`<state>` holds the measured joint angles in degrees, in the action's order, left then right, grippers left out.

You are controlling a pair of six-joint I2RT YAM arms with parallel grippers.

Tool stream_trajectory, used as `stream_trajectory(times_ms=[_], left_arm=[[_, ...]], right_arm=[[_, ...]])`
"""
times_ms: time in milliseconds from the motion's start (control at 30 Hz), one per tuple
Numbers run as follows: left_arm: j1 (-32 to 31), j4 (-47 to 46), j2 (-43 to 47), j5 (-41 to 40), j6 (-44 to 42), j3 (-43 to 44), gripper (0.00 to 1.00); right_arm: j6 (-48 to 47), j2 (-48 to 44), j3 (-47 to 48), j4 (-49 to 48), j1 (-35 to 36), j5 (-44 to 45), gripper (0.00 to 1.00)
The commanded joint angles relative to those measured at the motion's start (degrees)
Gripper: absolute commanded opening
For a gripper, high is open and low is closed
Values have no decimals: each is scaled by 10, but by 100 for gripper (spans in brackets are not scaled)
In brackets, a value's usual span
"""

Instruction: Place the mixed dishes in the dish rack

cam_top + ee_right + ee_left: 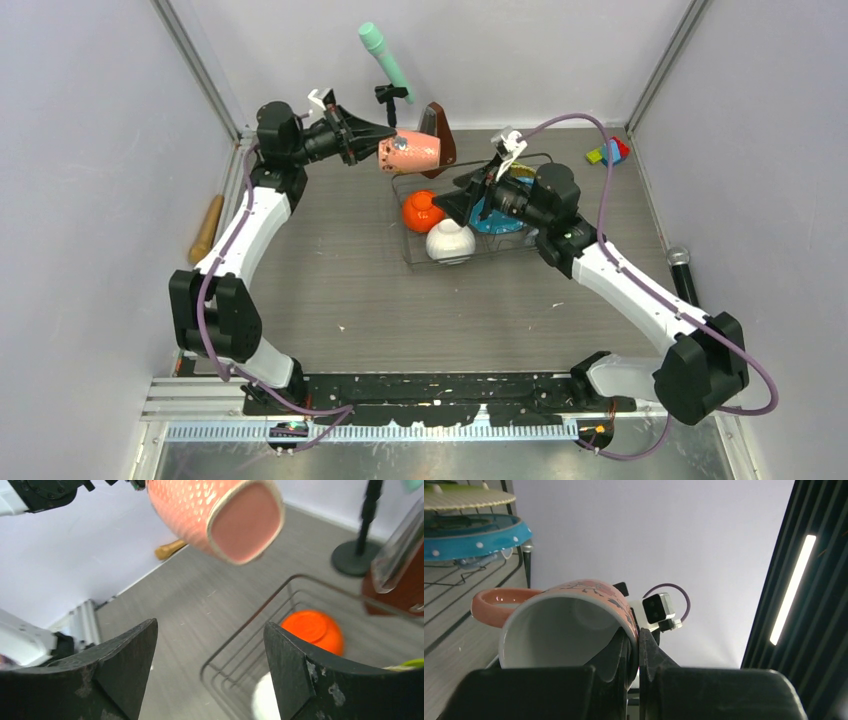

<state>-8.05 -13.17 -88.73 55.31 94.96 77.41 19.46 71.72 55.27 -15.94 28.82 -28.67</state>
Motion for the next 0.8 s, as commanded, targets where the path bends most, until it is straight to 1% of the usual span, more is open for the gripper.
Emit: stream_trajectory(times_ms=[0, 133, 267, 333, 633, 767], left_arm=[[-11, -86, 38, 25, 56, -8, 0], [-15, -77, 45, 37, 54, -14, 0], [-20, -53, 50, 46, 39, -17, 0], [-23, -45, 52, 53, 37, -16, 0], [-31, -28, 54, 99, 19, 3, 0], [-35, -28, 57, 107, 18, 0, 0]], right_arm=[[-172, -39, -9, -89, -8, 14, 85], [-246, -52, -10, -75, -8, -18, 90], [-294, -55, -6, -59, -8, -46, 93], [-302, -54, -5, -68, -8, -52, 96], [-345, -30, 36, -56, -8, -63, 97], [-348, -15, 51, -58, -8, -97, 97]])
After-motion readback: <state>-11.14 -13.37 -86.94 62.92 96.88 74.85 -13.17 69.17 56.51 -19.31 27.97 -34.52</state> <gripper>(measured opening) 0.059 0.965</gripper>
